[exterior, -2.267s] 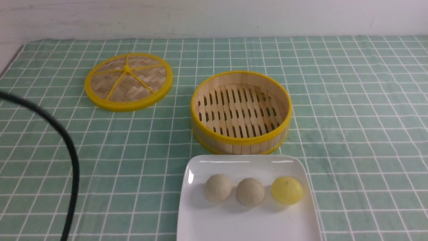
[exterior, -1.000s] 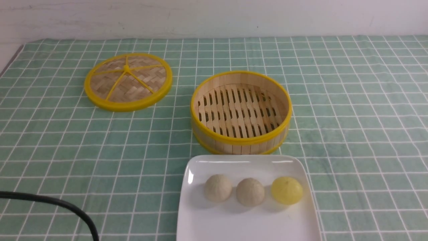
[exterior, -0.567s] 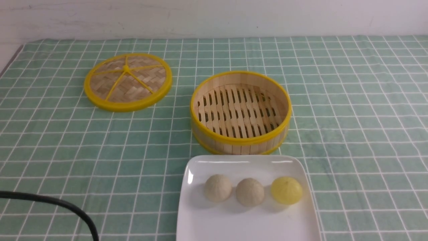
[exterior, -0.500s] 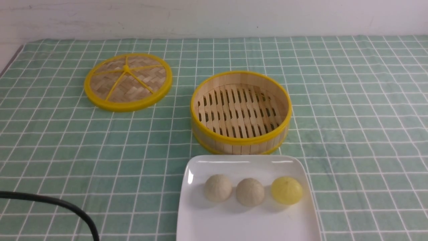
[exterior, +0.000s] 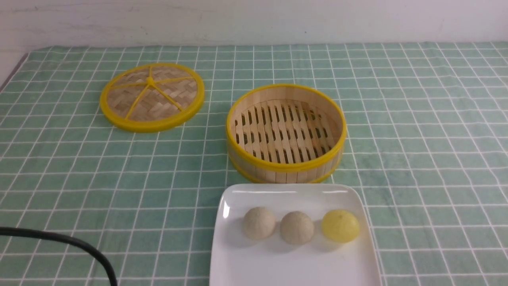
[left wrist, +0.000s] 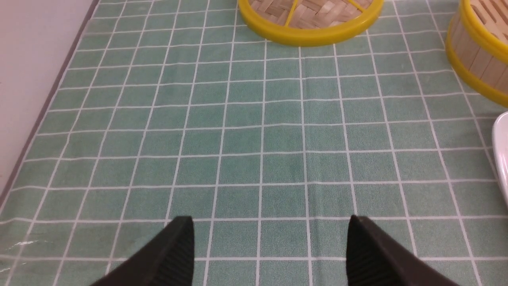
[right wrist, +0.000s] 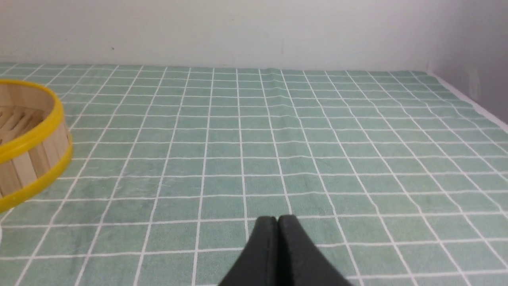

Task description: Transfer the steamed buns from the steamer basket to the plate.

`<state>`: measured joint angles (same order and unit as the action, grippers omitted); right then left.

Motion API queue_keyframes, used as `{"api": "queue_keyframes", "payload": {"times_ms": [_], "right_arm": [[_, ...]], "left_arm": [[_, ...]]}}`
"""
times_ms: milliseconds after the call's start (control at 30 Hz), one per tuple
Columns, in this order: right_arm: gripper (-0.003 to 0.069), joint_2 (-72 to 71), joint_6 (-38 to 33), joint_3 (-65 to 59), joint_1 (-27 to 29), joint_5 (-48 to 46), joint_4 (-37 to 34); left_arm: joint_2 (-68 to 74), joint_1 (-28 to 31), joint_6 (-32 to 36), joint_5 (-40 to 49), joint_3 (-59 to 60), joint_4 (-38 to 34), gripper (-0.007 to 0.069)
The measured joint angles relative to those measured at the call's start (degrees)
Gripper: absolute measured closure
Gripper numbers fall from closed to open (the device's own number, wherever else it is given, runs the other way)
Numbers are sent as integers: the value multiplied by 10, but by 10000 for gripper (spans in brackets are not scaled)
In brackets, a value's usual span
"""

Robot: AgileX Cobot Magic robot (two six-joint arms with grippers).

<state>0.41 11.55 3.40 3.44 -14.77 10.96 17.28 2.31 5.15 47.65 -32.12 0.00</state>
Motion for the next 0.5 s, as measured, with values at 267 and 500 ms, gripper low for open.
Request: {"api": "queue_keyframes", "payload": {"times_ms": [267, 500], "right_arm": [[657, -10, 50, -1, 14, -82, 0], [653, -10, 50, -18, 21, -117, 0]], "left_arm": [[0, 0, 0, 0, 0, 0, 113], [0, 0, 0, 0, 0, 0, 113]]}}
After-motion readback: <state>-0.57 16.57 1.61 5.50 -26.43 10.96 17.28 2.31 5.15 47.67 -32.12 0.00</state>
